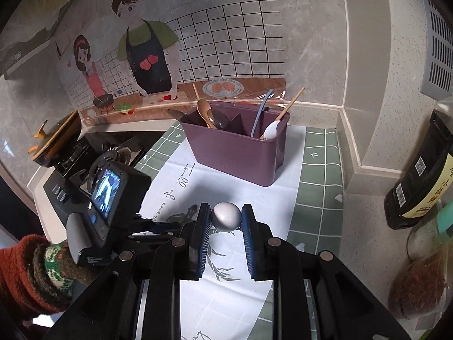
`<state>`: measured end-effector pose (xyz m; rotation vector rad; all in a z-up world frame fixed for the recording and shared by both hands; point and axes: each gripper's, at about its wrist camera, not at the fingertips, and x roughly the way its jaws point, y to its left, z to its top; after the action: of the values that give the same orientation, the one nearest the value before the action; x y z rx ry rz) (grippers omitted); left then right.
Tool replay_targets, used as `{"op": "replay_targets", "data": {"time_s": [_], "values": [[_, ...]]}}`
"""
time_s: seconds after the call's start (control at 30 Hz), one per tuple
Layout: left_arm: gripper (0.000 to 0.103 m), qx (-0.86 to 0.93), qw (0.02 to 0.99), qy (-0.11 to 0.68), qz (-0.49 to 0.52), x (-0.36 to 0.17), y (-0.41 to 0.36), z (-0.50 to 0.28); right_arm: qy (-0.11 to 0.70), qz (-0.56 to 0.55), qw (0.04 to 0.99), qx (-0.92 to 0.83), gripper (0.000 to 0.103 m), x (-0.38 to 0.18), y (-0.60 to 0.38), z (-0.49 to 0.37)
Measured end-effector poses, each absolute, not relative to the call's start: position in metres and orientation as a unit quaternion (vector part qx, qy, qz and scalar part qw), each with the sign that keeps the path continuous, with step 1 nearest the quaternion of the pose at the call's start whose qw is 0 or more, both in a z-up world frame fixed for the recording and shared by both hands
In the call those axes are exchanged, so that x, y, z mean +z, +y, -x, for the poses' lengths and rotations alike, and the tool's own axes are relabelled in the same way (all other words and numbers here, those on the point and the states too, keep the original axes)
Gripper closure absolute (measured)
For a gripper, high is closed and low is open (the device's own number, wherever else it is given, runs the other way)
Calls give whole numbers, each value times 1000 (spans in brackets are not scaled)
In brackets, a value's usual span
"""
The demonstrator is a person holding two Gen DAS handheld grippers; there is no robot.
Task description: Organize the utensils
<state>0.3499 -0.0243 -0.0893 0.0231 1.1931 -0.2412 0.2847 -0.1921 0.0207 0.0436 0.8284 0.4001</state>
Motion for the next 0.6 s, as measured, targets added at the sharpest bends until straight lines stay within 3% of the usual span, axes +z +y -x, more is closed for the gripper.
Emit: {"op": "replay_targets", "data": {"time_s": [0.37,0.4,0.6], "values": [[96,-161,887,429,57,-23,6,-291,400,-19,894,202,83,28,-191,-276],[100,-162,891,421,60,-18,6,-290,401,-18,893,203,83,28,-190,-277],[101,-163,904,391,60,1,13,-288,405,-10,891,204,83,26,-181,-280]]}}
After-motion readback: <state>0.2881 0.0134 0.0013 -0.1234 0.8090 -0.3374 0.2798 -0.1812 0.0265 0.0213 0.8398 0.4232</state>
